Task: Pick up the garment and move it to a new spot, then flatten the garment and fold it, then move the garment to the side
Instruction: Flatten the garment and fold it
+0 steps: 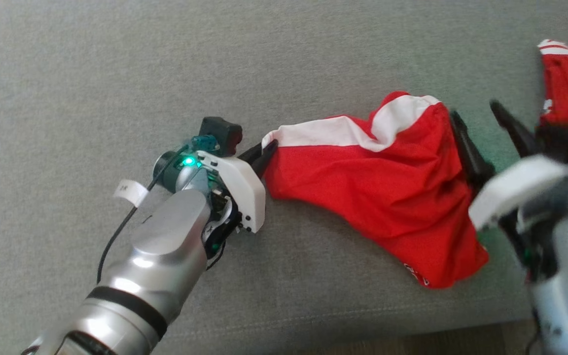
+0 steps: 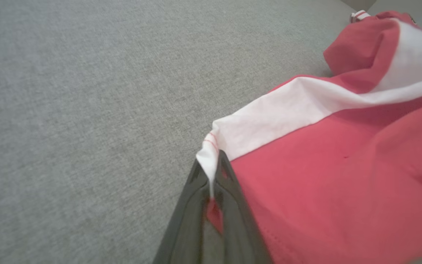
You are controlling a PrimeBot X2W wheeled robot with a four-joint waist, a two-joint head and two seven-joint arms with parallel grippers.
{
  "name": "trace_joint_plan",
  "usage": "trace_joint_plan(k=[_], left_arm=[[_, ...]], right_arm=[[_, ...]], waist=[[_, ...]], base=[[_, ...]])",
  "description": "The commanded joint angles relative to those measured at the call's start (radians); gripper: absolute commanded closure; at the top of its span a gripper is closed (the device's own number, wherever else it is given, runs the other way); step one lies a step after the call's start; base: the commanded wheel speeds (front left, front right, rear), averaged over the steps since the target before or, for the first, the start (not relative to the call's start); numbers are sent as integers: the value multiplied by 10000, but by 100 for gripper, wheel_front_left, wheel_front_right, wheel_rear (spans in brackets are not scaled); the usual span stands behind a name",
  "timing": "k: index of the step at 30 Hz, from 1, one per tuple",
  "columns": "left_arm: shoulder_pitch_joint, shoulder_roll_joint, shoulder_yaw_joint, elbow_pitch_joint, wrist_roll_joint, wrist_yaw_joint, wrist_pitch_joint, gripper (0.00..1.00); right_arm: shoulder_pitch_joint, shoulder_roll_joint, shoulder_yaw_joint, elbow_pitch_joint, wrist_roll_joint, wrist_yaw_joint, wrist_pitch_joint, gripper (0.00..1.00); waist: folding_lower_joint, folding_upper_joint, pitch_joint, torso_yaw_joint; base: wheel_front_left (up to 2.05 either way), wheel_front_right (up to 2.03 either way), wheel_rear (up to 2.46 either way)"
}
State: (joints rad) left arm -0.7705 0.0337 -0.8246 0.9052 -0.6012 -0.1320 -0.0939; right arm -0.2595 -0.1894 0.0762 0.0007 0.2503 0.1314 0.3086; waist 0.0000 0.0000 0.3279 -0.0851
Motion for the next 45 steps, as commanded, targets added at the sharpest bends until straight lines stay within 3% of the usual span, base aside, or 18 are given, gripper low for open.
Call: trace_joint_plan(k=[1, 10, 19, 20, 21, 22, 23, 28, 35, 39, 40, 45], left_arm=[[-405, 166, 158, -166, -73, 14, -81, 100], [-671, 166, -476, -424, -446, 61, -448, 100], [-918, 166, -900, -477, -792, 183, -762, 100], [-949, 166, -933, -467, -822, 193, -795, 100], [-978, 166, -966, -453, -847, 203, -828, 100], [-1005, 166, -998, -440, -875, 209, -861, 100], [-1031, 166, -1030, -422, -899, 213, -893, 100], [-1157, 166, -1128, -367, -926, 311, -1213, 100], [-1140, 456, -678, -1041, -499, 857, -1660, 100], [-722, 1180, 327, -3053, 177, 1460, -1674, 100], [-722, 1180, 327, -3053, 177, 1460, -1674, 100], [126, 2117, 1300, -5684, 1081, 1888, -1676, 100]], right_arm=[[-460, -216, 339, -275, 122, -7, 276, 0], [-2540, -1582, 1754, 574, 1059, -7, 3731, 0], [-3218, -2041, 2245, 1172, 1734, -7, 5472, 0], [-3238, -2039, 2262, 1213, 1791, -7, 5508, 14], [-3245, -2025, 2269, 1263, 1845, -7, 5543, 45], [-3245, -2029, 2283, 1305, 1873, -7, 5576, 66], [-3242, -2021, 2270, 1321, 1896, -7, 5558, 100], [-3100, -1982, 2046, 1138, 1856, -7, 4845, 100], [-2245, -1377, 672, 409, 1422, -7, 2456, 100], [-1611, -866, -29, -155, 1253, -7, 1361, 100], [-1611, -866, -29, -155, 1253, -7, 1361, 100], [-1202, -450, -558, -1031, 911, -7, 267, 100]], waist=[[0, 0, 79, 84], [0, 0, 364, 572], [0, 0, 568, 824], [0, 0, 592, 840], [0, 0, 614, 852], [0, 0, 634, 865], [0, 0, 651, 877], [0, 0, 687, 934], [0, 0, 277, 959], [0, 0, -84, 940], [0, 0, -84, 940], [0, 0, -600, 932]], base=[[0, 0, 0], [0, 0, 0], [0, 0, 0], [0, 0, 0], [0, 0, 0], [0, 0, 0], [0, 0, 0], [0, 0, 0], [0, 0, 0], [0, 0, 0], [0, 0, 0], [0, 0, 0]])
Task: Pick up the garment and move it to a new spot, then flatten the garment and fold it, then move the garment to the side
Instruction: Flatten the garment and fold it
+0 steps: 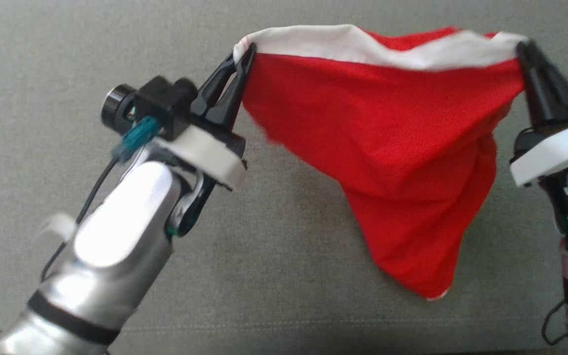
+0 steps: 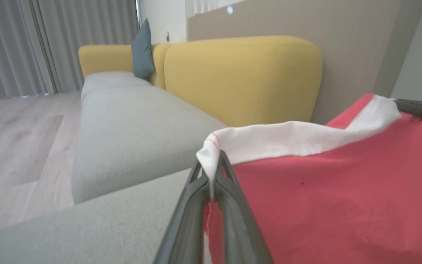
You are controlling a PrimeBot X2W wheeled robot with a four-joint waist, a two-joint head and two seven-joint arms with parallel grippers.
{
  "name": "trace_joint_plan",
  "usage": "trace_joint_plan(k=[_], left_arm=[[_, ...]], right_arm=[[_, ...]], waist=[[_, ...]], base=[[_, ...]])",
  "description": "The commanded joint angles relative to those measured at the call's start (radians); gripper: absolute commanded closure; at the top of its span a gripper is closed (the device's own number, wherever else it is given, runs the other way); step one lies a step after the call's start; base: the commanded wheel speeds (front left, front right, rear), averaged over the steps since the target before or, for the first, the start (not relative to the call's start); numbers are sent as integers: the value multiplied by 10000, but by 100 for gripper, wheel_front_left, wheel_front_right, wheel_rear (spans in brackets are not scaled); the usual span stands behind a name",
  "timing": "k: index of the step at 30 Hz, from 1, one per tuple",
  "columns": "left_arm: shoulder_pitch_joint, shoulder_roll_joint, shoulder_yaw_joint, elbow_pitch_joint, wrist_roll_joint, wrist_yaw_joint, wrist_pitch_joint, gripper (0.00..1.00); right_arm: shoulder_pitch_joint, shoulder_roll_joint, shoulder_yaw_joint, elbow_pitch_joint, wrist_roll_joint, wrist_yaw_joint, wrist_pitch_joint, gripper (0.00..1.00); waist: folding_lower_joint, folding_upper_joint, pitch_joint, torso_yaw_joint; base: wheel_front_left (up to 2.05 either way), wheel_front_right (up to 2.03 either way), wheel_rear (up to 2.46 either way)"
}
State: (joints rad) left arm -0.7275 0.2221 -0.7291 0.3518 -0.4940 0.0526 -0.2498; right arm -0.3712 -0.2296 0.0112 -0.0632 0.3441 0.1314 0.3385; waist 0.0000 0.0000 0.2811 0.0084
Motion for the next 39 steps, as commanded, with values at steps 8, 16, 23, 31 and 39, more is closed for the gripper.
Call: trace_joint_plan(k=[8, 16, 23, 31, 39], left_arm=[[94, 1460, 1284, -3207, 527, 415, -8, 100], [-427, 1923, 1620, -4555, 231, 454, 1010, 100], [-1454, 1713, 1663, -3967, -155, -12, 1358, 100], [-3908, 795, 1811, -286, -293, -907, 519, 100], [-5962, 273, 2025, 2917, 228, -1328, -87, 100]], right_arm=[[-311, 310, -593, -1640, -519, -7, -837, 100], [-724, 427, -816, -2353, -555, -7, -498, 100], [-1814, 592, -618, -1732, -292, -7, -454, 100], [-5158, 759, 92, 1400, 45, -7, -1170, 100], [-7845, 1356, 533, 5021, 425, -7, -3097, 100]], waist=[[0, 0, -1122, 69], [0, 0, -1563, 154], [0, 0, -1205, 158], [0, 0, -391, 37], [0, 0, -185, -219]], base=[[0, 0, 0], [0, 0, 0], [0, 0, 0], [0, 0, 0], [0, 0, 0]])
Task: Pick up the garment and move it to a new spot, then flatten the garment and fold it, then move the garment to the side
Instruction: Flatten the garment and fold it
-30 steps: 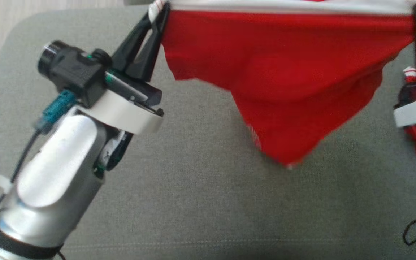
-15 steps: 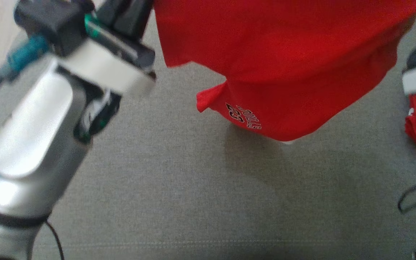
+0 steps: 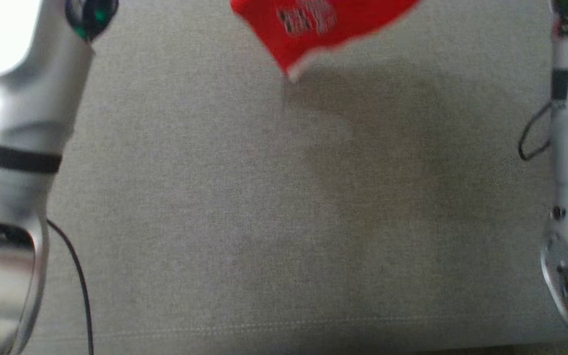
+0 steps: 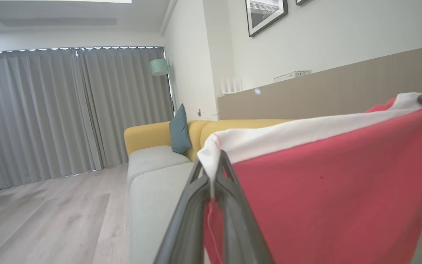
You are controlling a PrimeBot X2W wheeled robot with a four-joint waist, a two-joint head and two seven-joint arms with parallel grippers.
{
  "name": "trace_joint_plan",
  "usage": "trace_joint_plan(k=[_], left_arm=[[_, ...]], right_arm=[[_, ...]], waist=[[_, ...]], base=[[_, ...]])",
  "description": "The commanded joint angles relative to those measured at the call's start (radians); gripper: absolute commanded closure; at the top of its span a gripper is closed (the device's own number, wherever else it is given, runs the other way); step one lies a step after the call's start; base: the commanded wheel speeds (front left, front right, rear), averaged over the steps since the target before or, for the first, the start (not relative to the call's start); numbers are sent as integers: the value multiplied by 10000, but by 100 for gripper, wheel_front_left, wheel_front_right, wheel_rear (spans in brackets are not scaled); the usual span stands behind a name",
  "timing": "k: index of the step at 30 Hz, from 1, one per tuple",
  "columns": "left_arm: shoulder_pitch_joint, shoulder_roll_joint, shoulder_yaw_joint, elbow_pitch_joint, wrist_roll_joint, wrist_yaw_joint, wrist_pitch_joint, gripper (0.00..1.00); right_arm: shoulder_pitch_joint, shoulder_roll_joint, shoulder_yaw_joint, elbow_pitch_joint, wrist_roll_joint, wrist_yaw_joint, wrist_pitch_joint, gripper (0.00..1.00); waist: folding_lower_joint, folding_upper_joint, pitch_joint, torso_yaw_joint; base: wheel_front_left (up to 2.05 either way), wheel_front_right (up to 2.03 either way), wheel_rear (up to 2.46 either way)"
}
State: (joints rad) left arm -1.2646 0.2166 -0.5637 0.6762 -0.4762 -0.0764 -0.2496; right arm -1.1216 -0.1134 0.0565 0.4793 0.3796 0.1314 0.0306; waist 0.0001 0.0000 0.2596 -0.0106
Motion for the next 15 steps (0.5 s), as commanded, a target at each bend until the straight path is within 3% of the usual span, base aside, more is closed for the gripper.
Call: trace_joint_plan(k=[1, 9, 15], left_arm=[[-814, 277, 401, -92, 167, -74, -105, 100], [-483, -358, 1256, 1183, 371, -211, -119, 100], [862, -891, 1991, 1710, 228, -338, -120, 100]], right_arm=[[-646, 263, 136, 58, 138, -7, -351, 100], [-1445, 581, 1232, 3611, 416, -7, -2124, 100], [-669, 626, 2189, 4815, 813, -7, -2728, 100]], waist=[[-1, 0, 102, -54], [-1, 0, 858, -24], [-1, 0, 1478, 87]], base=[[0, 0, 0], [0, 0, 0], [0, 0, 0]])
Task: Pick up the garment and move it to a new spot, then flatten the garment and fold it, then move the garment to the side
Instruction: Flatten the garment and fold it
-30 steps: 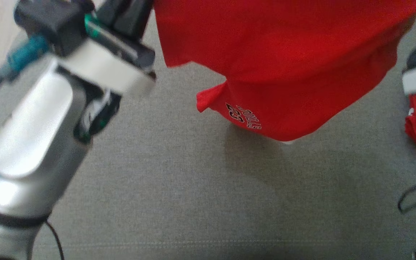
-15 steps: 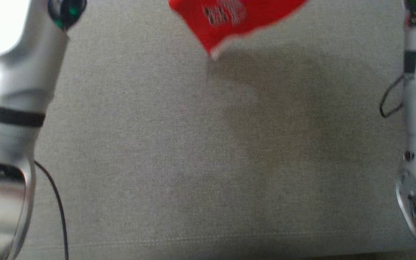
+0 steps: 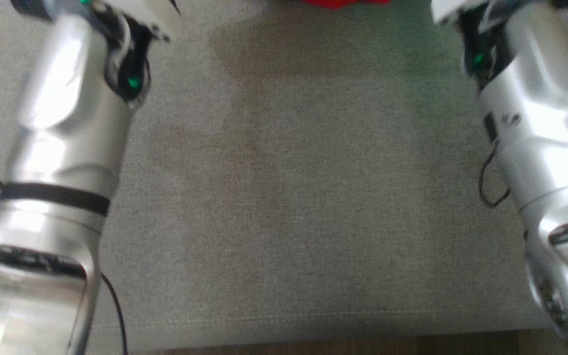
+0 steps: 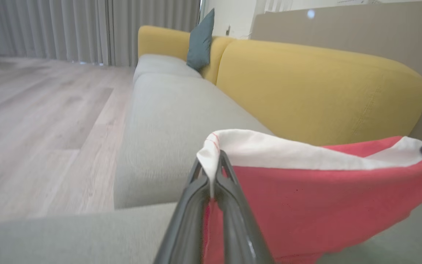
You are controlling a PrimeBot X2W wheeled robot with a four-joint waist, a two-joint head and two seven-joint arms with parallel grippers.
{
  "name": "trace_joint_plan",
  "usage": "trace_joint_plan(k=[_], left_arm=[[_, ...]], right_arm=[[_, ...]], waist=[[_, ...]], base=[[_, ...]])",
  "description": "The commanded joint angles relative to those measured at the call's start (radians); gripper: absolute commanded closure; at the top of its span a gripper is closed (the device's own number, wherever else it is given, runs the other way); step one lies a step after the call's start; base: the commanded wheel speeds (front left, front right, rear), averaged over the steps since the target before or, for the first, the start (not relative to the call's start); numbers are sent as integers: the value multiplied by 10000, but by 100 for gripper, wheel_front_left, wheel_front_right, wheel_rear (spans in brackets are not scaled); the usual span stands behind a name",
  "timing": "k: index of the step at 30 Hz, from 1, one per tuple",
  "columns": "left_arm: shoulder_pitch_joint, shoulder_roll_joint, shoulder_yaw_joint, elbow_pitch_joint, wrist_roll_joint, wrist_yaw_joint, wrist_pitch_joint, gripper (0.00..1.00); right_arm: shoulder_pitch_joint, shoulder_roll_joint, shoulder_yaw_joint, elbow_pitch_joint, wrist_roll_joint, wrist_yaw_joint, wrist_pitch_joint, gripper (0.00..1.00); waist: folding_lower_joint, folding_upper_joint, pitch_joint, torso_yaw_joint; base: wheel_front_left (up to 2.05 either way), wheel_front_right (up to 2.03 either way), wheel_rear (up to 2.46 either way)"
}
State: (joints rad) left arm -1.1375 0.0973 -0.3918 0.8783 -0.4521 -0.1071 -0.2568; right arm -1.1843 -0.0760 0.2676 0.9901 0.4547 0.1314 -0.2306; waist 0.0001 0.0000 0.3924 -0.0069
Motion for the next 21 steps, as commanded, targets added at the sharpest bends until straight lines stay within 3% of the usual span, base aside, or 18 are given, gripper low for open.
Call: trace_joint_plan(k=[1, 5, 13, 21], left_arm=[[-166, 222, 378, -303, -8, -50, -48, 100], [1021, -52, 831, -861, 142, -105, -48, 100], [4383, -334, 1011, -3951, 873, -203, -48, 100], [7736, 282, 613, -7257, 1491, -227, -49, 100]], right_arm=[[165, 253, 201, -300, 197, -7, -178, 100], [1259, 255, 438, -671, 453, -7, -297, 100], [5103, 176, -344, -4375, -261, -7, -309, 100], [9250, 203, -1296, -7929, -928, -7, 110, 100]], waist=[[-1, 0, 233, 80], [-1, 0, 310, 91], [-1, 0, -450, 159], [-1, 0, -1477, 249]], base=[[0, 0, 0], [0, 0, 0], [0, 0, 0], [0, 0, 0]])
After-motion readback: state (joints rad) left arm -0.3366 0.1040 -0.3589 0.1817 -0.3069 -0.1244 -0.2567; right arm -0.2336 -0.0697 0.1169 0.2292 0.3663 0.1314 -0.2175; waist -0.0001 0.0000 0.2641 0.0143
